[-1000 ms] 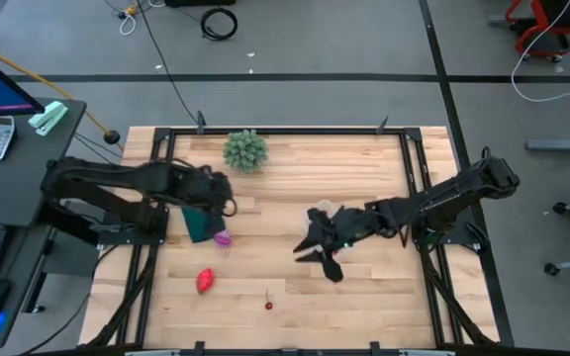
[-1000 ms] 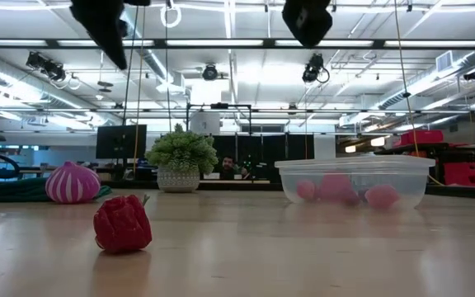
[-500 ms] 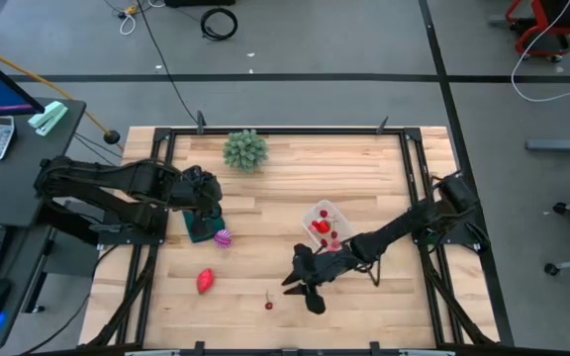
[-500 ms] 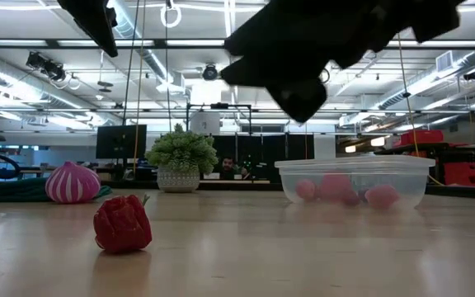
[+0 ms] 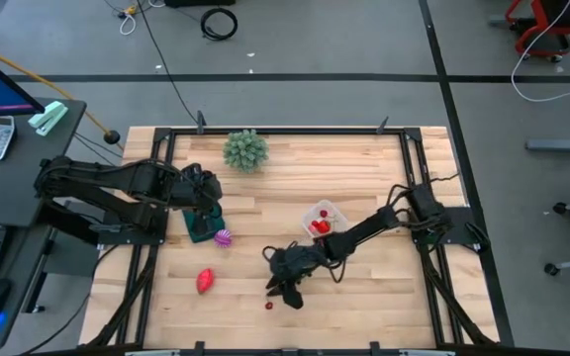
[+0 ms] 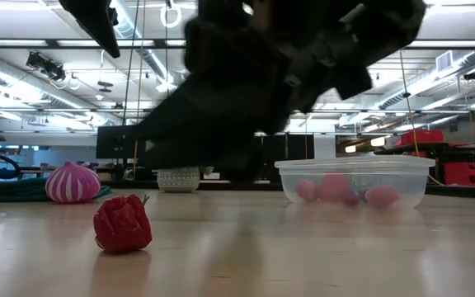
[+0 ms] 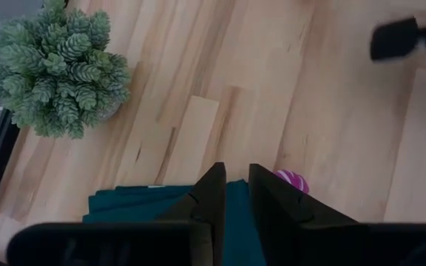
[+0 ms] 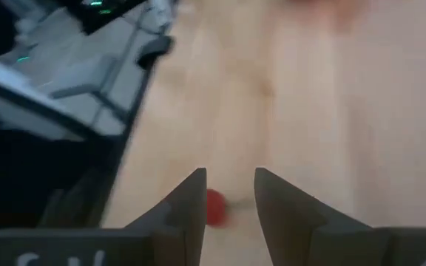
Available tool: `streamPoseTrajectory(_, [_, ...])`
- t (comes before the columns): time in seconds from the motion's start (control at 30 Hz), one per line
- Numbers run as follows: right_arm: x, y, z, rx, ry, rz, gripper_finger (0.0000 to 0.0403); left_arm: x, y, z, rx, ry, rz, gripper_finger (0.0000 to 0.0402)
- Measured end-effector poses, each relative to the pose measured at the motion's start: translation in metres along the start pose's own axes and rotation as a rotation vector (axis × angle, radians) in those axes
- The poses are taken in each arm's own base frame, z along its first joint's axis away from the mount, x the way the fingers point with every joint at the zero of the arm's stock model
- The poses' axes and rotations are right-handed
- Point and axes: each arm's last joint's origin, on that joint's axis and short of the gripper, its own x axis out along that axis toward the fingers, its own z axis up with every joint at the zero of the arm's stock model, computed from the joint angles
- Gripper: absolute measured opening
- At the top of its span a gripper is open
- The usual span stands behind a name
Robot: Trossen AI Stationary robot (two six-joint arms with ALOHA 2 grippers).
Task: Pick and placing Produce into tupperware
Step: Put the cherry into the transparent bin
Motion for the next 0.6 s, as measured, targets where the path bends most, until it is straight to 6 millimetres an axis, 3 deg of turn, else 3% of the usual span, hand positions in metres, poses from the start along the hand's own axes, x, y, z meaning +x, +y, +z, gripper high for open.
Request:
streamPoseTrajectory(0.23, [0.024,0.002,0.004,-0.050,0.031,0.023,0.0123,0.000,0.000,0.000,0.001,0.002,0.000,0.0060])
streamPoseTrajectory(0.6, [0.021,0.003,0.007,-0.153,0.018,-0.015,0.0123,0.000,0.000,0.000,0.002,0.005,0.001,0.0061])
